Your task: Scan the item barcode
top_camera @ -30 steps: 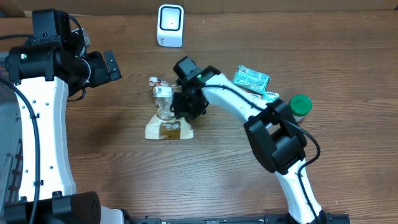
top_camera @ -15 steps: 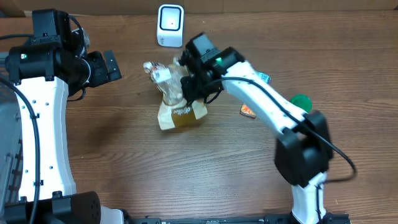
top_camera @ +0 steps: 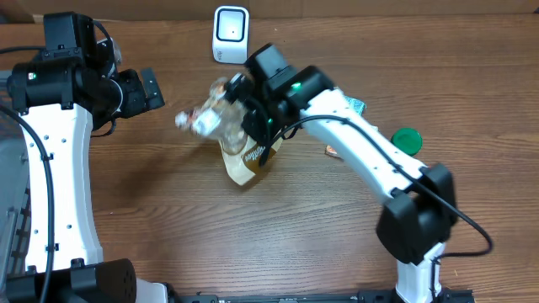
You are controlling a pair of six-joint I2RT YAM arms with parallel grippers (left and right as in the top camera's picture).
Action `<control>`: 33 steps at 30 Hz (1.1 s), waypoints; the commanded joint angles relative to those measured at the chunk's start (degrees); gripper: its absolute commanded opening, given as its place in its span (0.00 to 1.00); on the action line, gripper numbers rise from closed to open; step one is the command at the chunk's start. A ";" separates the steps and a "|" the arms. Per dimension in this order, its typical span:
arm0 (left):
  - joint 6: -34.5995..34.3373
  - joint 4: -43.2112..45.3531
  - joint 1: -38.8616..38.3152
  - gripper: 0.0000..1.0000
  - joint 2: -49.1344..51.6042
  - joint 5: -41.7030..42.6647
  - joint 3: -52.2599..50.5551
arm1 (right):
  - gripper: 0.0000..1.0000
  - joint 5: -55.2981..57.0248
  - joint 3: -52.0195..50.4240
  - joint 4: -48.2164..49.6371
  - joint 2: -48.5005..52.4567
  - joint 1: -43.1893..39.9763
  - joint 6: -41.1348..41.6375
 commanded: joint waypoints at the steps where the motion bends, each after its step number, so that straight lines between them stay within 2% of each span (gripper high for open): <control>1: 0.42 0.07 0.11 1.00 -0.85 0.22 0.39 | 0.04 1.95 -0.61 0.20 3.67 1.46 -14.25; 5: 0.42 0.07 0.11 1.00 -0.85 0.22 0.39 | 0.04 4.76 -0.61 1.31 6.64 1.46 -20.70; 10: 0.42 0.07 0.11 1.00 -0.85 0.22 0.39 | 0.04 11.08 -0.61 3.87 8.22 1.44 -23.21; 11: 0.42 0.07 0.11 1.00 -0.85 0.22 0.39 | 0.07 11.54 -0.59 4.74 8.22 1.40 -23.10; 12: 0.42 0.07 0.11 1.00 -0.85 0.22 0.39 | 0.32 11.54 -0.52 5.46 8.17 1.40 -23.08; 13: 0.42 0.07 0.11 1.00 -0.85 0.22 0.39 | 0.49 11.54 -0.26 5.88 8.17 1.40 -22.67; 15: 0.42 0.07 0.11 1.00 -0.85 0.22 0.39 | 0.59 11.54 0.59 6.25 8.17 1.38 -20.52; 16: 0.42 0.07 0.11 1.00 -0.85 0.22 0.39 | 0.65 11.56 1.79 6.16 8.17 1.40 -17.86; 17: 0.44 0.07 0.11 0.99 -0.85 0.22 0.39 | 0.83 11.56 2.64 5.99 8.15 1.38 -15.54; 19: 0.42 0.07 0.11 1.00 -0.85 0.22 0.39 | 0.88 11.56 5.18 5.05 8.07 1.03 -9.14; 21: 0.42 0.07 0.11 1.00 -0.85 0.22 0.39 | 1.00 11.52 8.85 2.19 8.07 0.17 -0.04; 24: 0.42 0.07 0.11 1.00 -0.85 0.22 0.39 | 1.00 10.34 13.77 -4.17 8.07 -1.88 15.80; 27: 0.42 0.07 0.11 1.00 -0.85 0.22 0.39 | 1.00 1.05 16.13 -14.71 8.07 -5.68 28.94; 30: 0.42 0.07 0.11 1.00 -0.85 0.22 0.39 | 0.99 -7.85 13.33 -20.11 8.11 -10.16 36.20; 33: 0.44 0.07 0.11 1.00 -0.85 0.22 0.39 | 0.98 -10.69 7.32 -18.69 8.11 -13.38 42.71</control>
